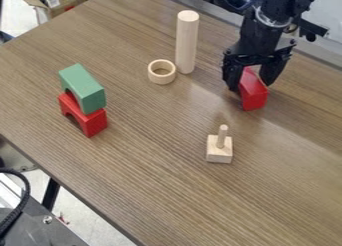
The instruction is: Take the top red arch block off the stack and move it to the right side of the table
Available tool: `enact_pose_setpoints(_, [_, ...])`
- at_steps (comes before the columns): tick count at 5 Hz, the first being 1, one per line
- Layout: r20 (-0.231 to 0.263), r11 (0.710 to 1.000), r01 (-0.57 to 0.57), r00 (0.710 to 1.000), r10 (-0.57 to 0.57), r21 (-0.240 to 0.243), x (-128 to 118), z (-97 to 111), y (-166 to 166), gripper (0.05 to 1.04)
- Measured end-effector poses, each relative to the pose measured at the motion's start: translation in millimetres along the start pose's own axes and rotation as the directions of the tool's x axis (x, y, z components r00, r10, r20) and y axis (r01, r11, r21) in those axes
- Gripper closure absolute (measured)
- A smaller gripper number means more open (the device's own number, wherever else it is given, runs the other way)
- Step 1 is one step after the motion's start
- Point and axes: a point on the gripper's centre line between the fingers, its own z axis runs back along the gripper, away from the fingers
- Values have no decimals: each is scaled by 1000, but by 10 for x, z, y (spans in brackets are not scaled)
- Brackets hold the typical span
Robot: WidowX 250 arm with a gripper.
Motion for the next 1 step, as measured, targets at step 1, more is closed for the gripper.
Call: enact_pose_setpoints(1, [118,992,-15,993,30,-126,192,506,-41,83])
